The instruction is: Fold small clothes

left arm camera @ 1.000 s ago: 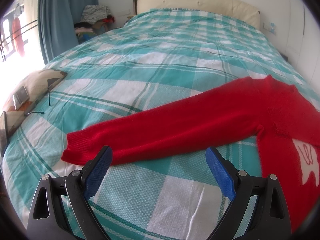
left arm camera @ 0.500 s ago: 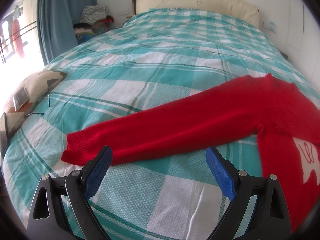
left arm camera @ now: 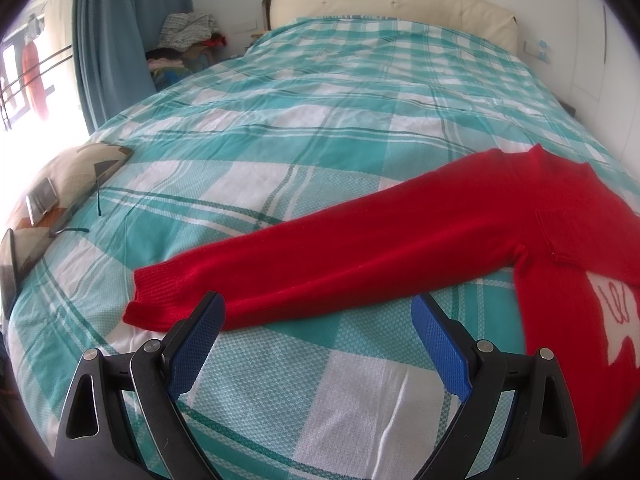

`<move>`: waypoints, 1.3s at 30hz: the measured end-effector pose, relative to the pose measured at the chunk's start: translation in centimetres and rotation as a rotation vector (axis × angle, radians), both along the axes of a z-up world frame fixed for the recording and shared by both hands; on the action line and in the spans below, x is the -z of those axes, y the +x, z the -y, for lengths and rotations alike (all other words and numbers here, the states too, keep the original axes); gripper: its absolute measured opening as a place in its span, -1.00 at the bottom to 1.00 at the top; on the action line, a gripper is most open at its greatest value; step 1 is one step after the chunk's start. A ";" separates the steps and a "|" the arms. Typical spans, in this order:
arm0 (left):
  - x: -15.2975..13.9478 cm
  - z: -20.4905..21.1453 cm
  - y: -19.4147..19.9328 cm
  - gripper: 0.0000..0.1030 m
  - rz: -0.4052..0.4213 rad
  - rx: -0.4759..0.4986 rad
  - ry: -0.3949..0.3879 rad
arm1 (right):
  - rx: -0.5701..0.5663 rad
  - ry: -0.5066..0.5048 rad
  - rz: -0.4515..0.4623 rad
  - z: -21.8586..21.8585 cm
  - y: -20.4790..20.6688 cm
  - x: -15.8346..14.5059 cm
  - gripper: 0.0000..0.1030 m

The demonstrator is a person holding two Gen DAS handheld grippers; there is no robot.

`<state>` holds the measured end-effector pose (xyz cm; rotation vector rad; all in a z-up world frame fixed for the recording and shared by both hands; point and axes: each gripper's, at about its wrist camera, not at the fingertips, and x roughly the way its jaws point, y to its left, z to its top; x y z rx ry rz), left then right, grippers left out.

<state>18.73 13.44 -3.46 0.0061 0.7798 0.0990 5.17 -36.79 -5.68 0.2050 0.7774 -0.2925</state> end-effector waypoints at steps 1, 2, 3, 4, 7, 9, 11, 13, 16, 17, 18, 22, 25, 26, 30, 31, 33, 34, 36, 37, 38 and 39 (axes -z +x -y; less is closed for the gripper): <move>0.0 0.0 0.0 0.85 0.000 0.000 0.000 | 0.000 0.000 0.000 0.0 0.0 0.0 0.45; -0.1 0.2 0.1 0.85 0.000 0.000 0.001 | 0.000 0.000 0.000 0.0 0.0 0.0 0.45; 0.0 0.0 0.0 0.85 0.000 0.000 0.001 | 0.000 0.000 0.000 0.0 0.0 0.0 0.45; -0.1 0.2 0.1 0.85 0.000 0.000 0.001 | 0.000 0.000 0.000 0.0 0.0 0.0 0.45; 0.0 0.1 0.0 0.85 0.000 0.000 0.002 | 0.000 0.000 0.000 0.0 0.0 0.0 0.45; 0.0 0.1 0.0 0.85 -0.001 0.001 0.003 | 0.000 0.000 0.000 0.0 0.0 0.0 0.45; 0.1 0.0 -0.1 0.85 -0.001 0.001 0.004 | 0.000 0.000 0.000 0.0 0.0 0.0 0.45; 0.0 0.2 0.0 0.85 -0.001 0.001 0.004 | 0.000 0.000 0.000 0.0 0.0 0.0 0.45; 0.0 0.1 -0.1 0.85 -0.001 0.001 0.006 | 0.000 0.000 0.000 0.0 0.0 0.0 0.45; 0.0 0.2 0.0 0.85 -0.001 0.001 0.005 | 0.000 0.000 0.000 0.0 0.0 0.0 0.45; 0.0 0.3 0.1 0.85 -0.001 0.001 0.005 | 0.000 0.000 0.000 0.0 0.0 0.0 0.45; 0.0 0.3 0.1 0.85 -0.001 0.001 0.005 | 0.000 0.000 0.000 0.0 0.0 0.0 0.45; 0.0 0.2 -0.1 0.85 -0.001 0.001 0.006 | 0.000 0.000 0.000 0.0 0.0 0.0 0.45; 0.0 0.3 0.0 0.85 -0.001 0.001 0.006 | 0.000 0.000 0.000 0.0 0.0 0.0 0.45; 0.0 0.3 0.0 0.85 -0.001 0.001 0.007 | 0.000 0.000 0.000 0.0 0.0 0.0 0.45; 0.0 0.3 0.0 0.85 -0.001 0.001 0.008 | 0.000 0.000 0.000 0.0 0.0 0.0 0.45; 0.0 0.4 0.0 0.85 -0.002 0.001 0.008 | 0.000 0.000 0.000 0.0 0.0 0.0 0.45; 0.0 0.4 0.0 0.85 -0.002 0.001 0.008 | 0.000 0.000 0.000 0.0 0.0 0.0 0.45; 0.1 0.3 -0.1 0.85 -0.002 0.002 0.009 | 0.000 0.000 0.000 0.0 0.0 0.0 0.45; 0.0 0.4 0.0 0.85 -0.002 0.001 0.009 | 0.000 0.000 0.000 0.0 0.0 0.0 0.45; 0.1 0.3 -0.1 0.85 -0.002 0.001 0.009 | 0.000 0.000 0.000 0.0 0.0 0.0 0.45; 0.1 0.3 -0.1 0.85 -0.002 0.002 0.010 | 0.000 0.000 0.000 0.0 0.0 0.0 0.45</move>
